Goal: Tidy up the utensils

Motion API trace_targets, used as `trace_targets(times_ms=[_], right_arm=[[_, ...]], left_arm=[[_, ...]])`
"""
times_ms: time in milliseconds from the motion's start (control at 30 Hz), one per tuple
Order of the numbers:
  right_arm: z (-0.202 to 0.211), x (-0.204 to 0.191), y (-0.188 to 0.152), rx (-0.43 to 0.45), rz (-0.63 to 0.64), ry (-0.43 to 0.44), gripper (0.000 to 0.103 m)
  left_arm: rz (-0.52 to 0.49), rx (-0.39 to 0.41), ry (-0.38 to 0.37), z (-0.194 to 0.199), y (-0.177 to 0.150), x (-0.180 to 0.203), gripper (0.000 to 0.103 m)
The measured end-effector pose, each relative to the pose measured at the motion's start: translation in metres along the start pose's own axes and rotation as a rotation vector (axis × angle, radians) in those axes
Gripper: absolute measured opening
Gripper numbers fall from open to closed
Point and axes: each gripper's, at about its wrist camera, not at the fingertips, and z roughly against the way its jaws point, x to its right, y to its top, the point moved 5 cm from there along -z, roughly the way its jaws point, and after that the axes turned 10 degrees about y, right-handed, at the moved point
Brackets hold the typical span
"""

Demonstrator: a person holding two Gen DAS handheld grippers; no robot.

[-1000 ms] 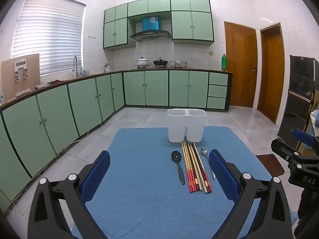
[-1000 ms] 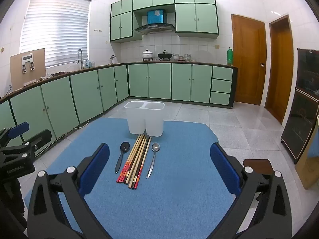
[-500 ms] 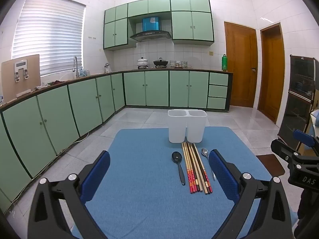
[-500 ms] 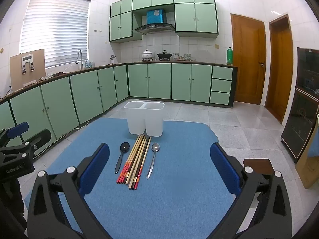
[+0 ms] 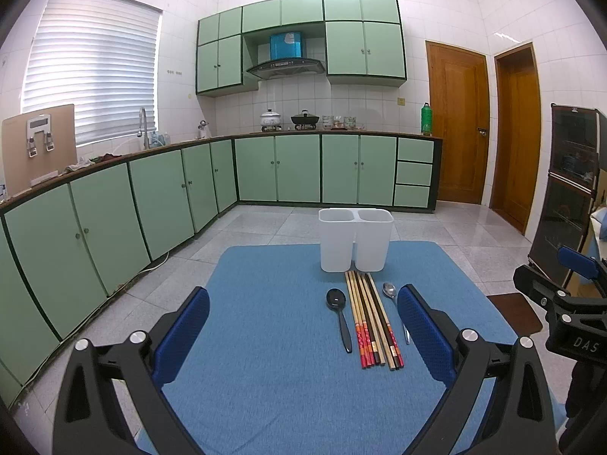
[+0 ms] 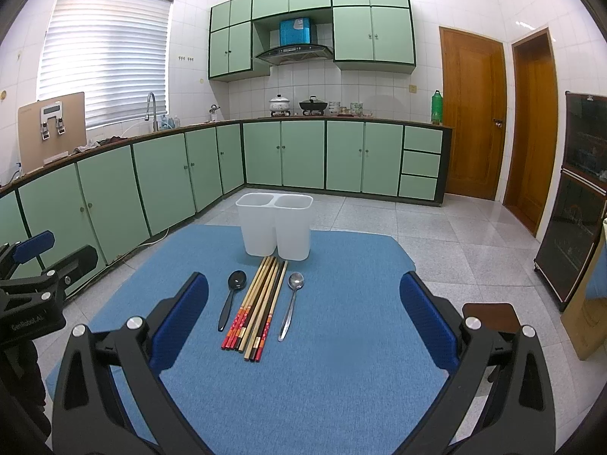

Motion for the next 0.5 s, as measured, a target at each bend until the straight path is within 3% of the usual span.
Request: trace_targets(times_ms=[500], right_arm=[[-0.0010,0.0005,-0.0008,-0.002,-0.001,0.000,0.098]], left_arm=[[-0.002,0.003,0.005,-0.0057,0.0017,-0.0025,0.097]])
